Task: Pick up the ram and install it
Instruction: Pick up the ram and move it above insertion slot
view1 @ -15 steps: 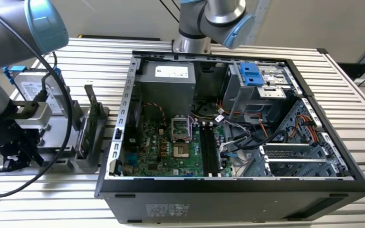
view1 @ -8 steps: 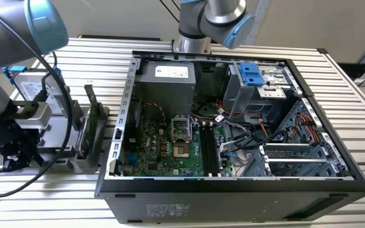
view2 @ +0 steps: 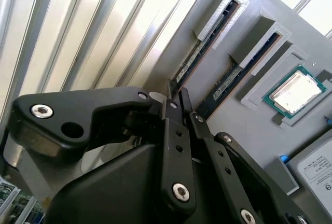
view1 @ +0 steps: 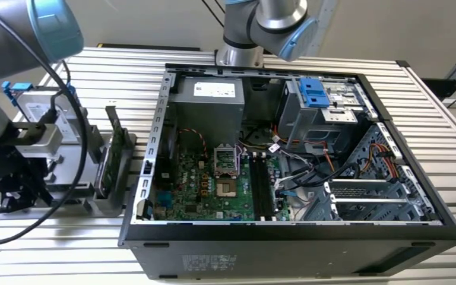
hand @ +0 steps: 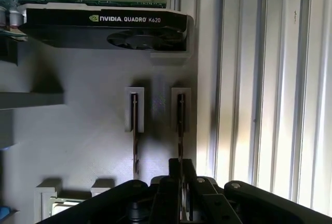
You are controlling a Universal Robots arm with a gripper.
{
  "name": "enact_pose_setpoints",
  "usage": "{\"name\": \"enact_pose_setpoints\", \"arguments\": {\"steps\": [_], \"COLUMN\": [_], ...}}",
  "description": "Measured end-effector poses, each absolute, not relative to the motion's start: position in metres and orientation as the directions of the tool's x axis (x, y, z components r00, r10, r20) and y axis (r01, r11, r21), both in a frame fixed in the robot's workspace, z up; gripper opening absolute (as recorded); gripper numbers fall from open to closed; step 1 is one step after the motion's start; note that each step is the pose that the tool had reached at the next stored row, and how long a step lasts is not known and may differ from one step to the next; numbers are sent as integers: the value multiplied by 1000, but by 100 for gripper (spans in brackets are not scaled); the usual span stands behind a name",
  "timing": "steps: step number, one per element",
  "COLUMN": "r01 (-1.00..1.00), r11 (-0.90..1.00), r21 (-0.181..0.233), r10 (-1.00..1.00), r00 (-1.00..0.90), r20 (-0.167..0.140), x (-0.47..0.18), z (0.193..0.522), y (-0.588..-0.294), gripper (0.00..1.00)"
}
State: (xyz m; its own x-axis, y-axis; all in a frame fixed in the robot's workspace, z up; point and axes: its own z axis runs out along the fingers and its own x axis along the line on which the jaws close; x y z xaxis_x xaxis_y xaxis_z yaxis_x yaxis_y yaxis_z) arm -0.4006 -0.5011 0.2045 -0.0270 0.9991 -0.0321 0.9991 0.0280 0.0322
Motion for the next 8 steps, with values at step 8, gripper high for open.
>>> {"name": "enact_pose_setpoints", "arguments": {"steps": [8], "r01": [999], "r11": [28], "r21": [32], "r10": [999], "r00": [-27], "r20": [-32], "x": [-401], "z": [210], "y": [-501], "gripper": [0]}}
